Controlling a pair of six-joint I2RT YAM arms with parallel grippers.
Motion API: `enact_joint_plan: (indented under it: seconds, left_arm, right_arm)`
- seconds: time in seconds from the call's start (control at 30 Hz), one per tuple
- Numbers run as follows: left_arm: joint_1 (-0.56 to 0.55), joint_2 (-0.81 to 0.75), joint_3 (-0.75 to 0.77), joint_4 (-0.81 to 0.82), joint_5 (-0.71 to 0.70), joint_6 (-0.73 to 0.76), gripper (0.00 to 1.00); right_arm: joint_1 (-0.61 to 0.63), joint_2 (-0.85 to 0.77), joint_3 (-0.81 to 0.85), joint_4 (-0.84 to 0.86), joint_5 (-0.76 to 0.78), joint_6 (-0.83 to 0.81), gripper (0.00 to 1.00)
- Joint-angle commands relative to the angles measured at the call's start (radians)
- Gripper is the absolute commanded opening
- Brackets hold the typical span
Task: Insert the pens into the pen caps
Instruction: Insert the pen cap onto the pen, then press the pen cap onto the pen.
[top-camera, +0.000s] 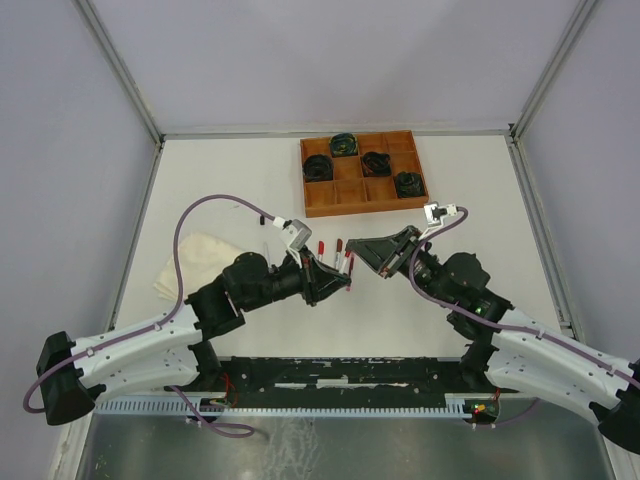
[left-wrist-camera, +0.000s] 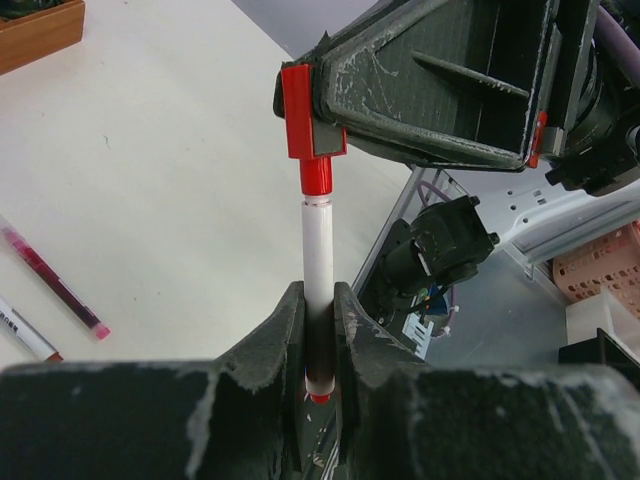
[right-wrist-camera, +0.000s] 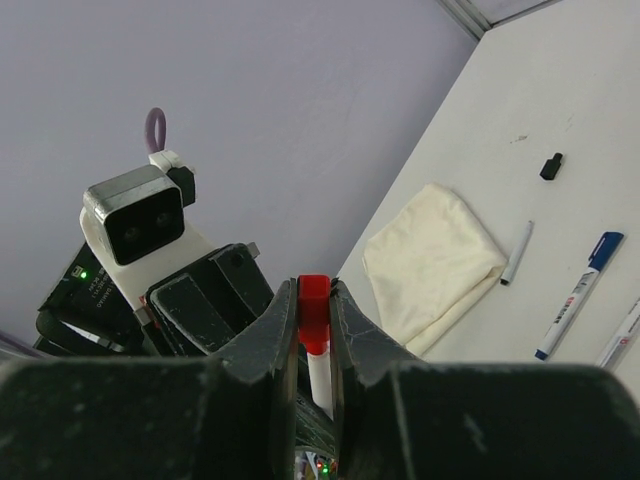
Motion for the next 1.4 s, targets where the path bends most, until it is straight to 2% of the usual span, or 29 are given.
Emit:
enact_joint_plan:
  seconds: [0.0, 0.27, 0.83, 0.97, 1.17, 1.37]
  left_arm:
    - [0.015, -0.027, 0.113, 0.229, -0.098, 0.041, 0.03]
    - [0.014, -0.036, 0.154, 0.261, -0.101, 0.039, 0.03]
    - [0.013, -0.059, 0.194, 0.262, -0.124, 0.061, 0.03]
    - [0.015, -0.064, 0.192, 0.234, -0.116, 0.071, 0.03]
    - [0.014, -0.051, 0.197, 0.161, -0.050, 0.092, 0.03]
    - [0.014, -0.042, 0.203, 0.097, 0.010, 0.099, 0.03]
  right_arm:
    - [0.061, 0.014, 0.004, -0.195, -0.183, -0.038, 0.00]
    - [0.124, 0.018, -0.022, -0.253, -0.162, -0.058, 0.00]
    - [0.269, 0.083, -0.151, -0.174, -0.063, -0.038, 0.00]
    - [0.268, 0.034, -0.100, -0.253, -0.008, -0.095, 0.00]
    - [0.268, -0.012, 0.063, -0.389, 0.067, -0.216, 0.00]
    - [0.268, -0.022, 0.172, -0.408, 0.090, -0.275, 0.16]
